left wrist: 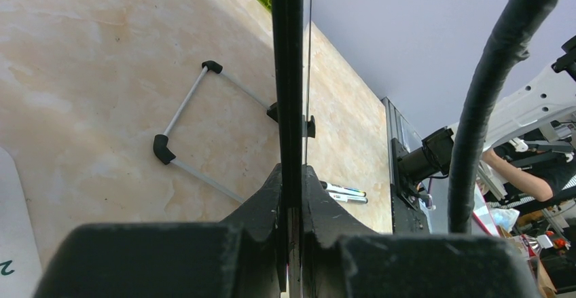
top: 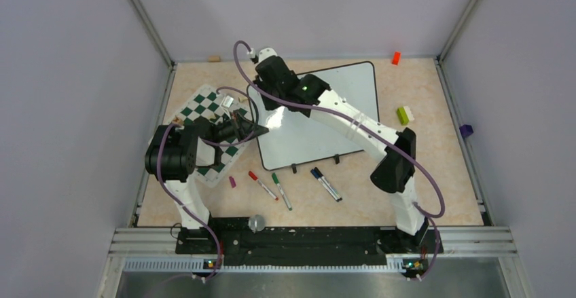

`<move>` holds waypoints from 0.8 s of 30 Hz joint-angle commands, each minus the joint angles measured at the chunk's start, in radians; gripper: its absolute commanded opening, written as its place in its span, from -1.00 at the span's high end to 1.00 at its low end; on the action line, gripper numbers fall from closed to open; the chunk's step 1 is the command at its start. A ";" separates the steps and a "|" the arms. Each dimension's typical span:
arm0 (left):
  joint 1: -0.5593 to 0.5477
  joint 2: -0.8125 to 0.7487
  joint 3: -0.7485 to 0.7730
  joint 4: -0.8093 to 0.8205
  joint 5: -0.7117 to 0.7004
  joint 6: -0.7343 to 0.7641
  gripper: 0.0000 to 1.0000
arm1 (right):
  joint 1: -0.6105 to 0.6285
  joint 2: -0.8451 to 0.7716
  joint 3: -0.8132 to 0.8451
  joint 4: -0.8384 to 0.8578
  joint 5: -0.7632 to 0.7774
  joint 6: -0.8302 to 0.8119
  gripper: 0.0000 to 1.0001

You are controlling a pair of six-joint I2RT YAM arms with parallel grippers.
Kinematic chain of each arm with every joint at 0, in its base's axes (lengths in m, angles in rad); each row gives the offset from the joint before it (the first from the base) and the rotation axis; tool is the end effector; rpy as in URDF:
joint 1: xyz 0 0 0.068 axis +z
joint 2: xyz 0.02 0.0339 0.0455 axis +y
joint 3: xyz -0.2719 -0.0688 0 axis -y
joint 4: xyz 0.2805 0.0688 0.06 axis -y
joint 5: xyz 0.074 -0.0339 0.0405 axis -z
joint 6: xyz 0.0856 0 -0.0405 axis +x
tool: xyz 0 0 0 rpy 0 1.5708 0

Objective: Write a sentence on the whiteboard

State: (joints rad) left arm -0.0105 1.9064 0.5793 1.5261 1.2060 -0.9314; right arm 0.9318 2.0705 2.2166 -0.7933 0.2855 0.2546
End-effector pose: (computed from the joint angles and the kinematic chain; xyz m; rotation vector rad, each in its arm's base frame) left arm 0.3371 -0.0835 0.1332 0.4072 1.6717 -1.5378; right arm 0.3436 0.4220 0.3582 -0.5834 2.1313 0.3505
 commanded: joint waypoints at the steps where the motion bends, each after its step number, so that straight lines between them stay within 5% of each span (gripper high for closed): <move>1: -0.004 -0.033 -0.014 0.094 0.063 0.046 1.00 | -0.013 -0.046 -0.036 -0.004 0.001 0.018 1.00; 9: -0.004 -0.029 -0.012 0.094 0.063 0.045 1.00 | -0.013 -0.076 -0.098 -0.004 -0.021 0.037 1.00; 24: -0.003 -0.029 -0.010 0.093 0.063 0.044 1.00 | -0.029 -0.063 0.058 0.029 -0.078 0.034 1.00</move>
State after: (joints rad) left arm -0.0105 1.9060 0.5793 1.5394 1.2140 -0.9279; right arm 0.9146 2.0319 2.2284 -0.7971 0.2199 0.2905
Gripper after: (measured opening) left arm 0.100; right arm 0.093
